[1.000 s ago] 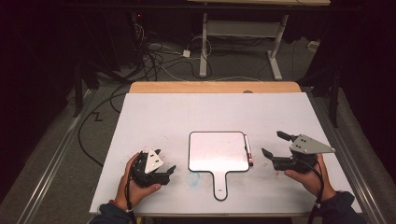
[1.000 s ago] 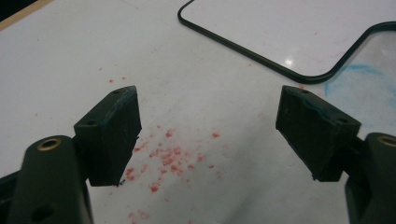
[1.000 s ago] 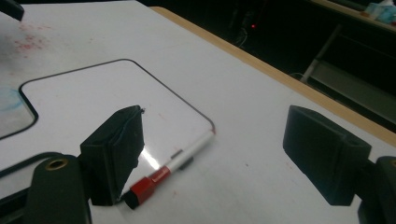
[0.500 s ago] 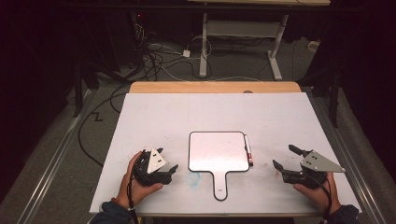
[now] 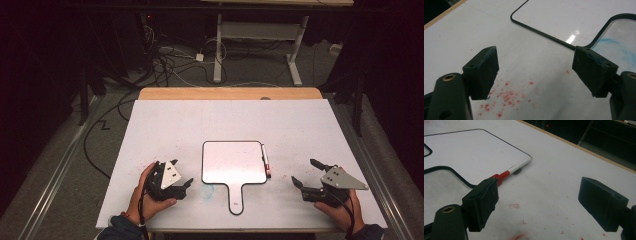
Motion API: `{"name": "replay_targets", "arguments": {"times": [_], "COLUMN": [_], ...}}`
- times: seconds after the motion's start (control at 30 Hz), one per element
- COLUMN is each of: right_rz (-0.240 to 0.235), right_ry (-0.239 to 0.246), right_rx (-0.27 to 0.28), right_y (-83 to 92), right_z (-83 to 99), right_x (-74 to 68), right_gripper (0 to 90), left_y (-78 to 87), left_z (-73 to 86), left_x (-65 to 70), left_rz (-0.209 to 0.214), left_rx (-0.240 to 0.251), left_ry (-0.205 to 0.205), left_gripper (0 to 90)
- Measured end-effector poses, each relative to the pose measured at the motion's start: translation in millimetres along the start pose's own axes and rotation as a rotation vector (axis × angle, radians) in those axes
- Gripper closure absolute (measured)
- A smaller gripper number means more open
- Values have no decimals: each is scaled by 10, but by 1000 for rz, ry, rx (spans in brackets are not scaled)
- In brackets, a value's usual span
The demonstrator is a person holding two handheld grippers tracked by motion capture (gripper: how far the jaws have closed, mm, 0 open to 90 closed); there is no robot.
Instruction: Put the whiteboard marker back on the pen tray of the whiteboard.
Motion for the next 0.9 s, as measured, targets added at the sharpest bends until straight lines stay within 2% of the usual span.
{"name": "replay_targets", "arguments": {"times": [0.2,0.27,0.9], "right_rz": [7,8,23], "right_ry": [0,-10,10], "right_rx": [0,-3,5], "right_y": [-12,-12,-9], "right_z": [15,21,16], "right_x": [20,27,47], "right_gripper": [170,170,178], "left_y": [-21,-22,-79], "left_z": [34,37,78], "left_x": [11,4,-3], "left_rz": [5,3,1], "left_rx": [-16,-18,-41], "left_ry": [-16,-12,-17], "left_gripper": [204,203,203]}}
Point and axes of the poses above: each handheld gripper's, and its own axes: y roughly backward along the jaws, z roughly out of its underside, x roughly to its right, the point moved 8 cm from there along -y, roughly forward along the jaws, and after that the axes turned 3 degrees about -z, right-handed, at the moved point
